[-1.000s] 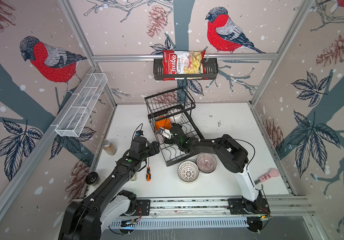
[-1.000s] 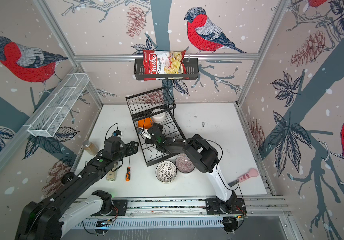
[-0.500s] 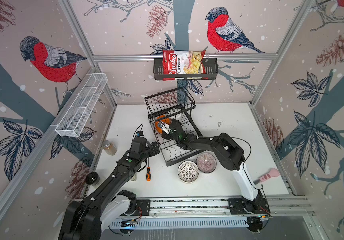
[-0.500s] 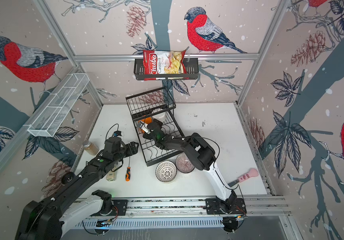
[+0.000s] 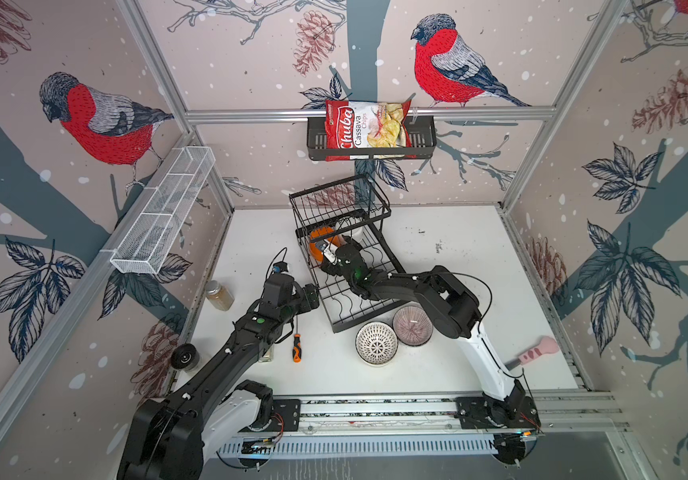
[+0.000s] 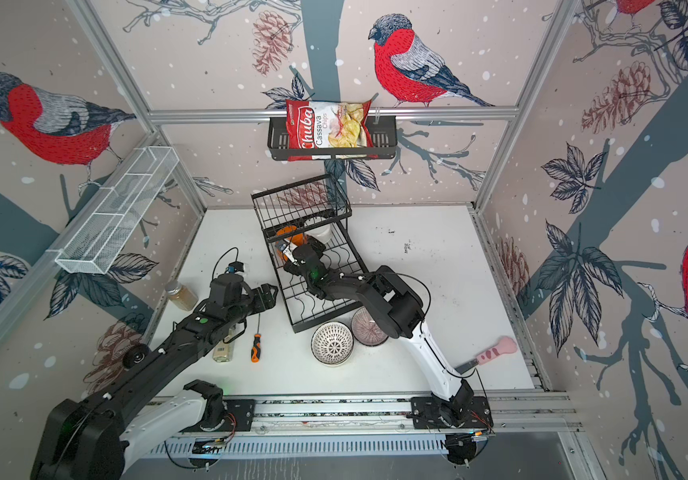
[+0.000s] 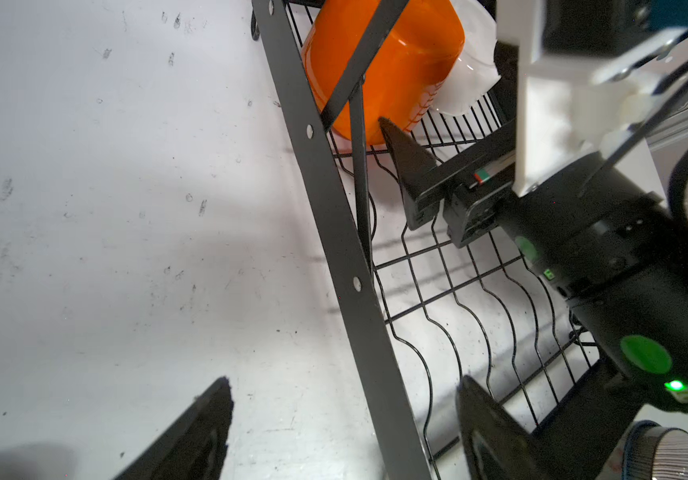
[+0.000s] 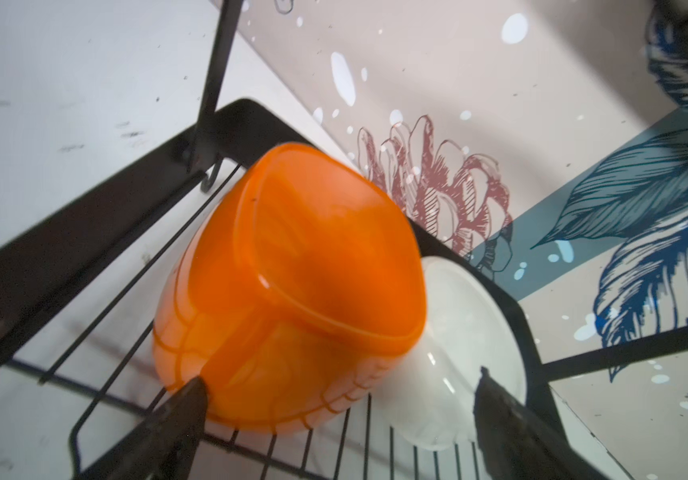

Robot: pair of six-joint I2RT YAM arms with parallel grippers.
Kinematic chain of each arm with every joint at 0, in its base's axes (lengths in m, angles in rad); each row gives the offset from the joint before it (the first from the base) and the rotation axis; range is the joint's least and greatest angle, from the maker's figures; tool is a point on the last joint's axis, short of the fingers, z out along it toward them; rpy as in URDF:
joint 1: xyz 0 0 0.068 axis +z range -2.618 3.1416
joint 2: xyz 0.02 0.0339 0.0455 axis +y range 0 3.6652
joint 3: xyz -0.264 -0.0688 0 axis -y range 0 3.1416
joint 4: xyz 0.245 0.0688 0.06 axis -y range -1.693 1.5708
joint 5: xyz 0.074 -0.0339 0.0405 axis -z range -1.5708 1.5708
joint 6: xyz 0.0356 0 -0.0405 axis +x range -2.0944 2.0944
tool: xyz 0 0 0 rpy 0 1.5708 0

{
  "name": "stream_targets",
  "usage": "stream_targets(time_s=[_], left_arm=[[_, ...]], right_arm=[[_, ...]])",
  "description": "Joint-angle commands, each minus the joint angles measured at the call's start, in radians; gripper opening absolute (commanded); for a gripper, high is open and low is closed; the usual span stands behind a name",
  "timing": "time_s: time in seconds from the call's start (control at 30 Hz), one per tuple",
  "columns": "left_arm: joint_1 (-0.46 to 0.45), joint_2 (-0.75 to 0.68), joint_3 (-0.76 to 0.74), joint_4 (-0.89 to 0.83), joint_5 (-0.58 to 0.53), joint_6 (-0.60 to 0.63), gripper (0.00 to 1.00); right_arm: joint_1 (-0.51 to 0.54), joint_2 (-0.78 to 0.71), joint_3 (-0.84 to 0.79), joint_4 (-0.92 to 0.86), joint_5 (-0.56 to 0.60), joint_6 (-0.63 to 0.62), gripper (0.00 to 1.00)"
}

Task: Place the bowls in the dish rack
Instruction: 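Open the right gripper to release the orange bowl in the rack, then withdraw the right gripper from the rack while the left gripper moves toward the patterned bowls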

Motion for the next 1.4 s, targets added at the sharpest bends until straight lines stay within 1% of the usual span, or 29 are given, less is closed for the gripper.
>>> stream_targets(time_s=[0.0, 0.2, 0.33, 0.53, 0.67, 0.8, 0.93, 1.13, 1.37], left_arm=[[0.0, -0.001, 0.003, 0.014, -0.003, 0.006, 0.84], [0.0, -0.011, 0.007, 0.009, -0.003, 0.009, 0.84], [0.001, -0.018, 0.006, 0.009, -0.005, 0.011, 0.84], [0.001, -0.018, 0.0, 0.031, 0.004, 0.007, 0.84], [0.001, -0.016, 0.002, 0.041, 0.009, 0.007, 0.84], [0.0, -0.02, 0.006, 0.041, 0.012, 0.009, 0.84], [0.001, -0.022, 0.028, 0.018, 0.025, 0.028, 0.84], [0.001, -0.018, 0.079, -0.021, 0.039, 0.054, 0.84], [-0.002, -0.042, 0.112, -0.031, 0.085, 0.059, 0.84]], right_arm=[[-0.002, -0.011, 0.001, 0.049, 0.031, 0.054, 0.99], [0.007, -0.08, -0.066, 0.049, 0.015, 0.104, 0.99], [0.023, -0.131, -0.136, 0.056, 0.026, 0.115, 0.99], [0.048, -0.235, -0.262, 0.061, 0.043, 0.165, 0.99], [0.053, -0.312, -0.342, 0.052, 0.039, 0.233, 0.99], [0.058, -0.37, -0.396, 0.034, 0.032, 0.274, 0.99], [0.066, -0.406, -0.427, -0.011, 0.058, 0.308, 0.99], [0.071, -0.455, -0.435, -0.162, 0.066, 0.421, 0.98], [0.072, -0.567, -0.452, -0.309, 0.085, 0.504, 0.98]])
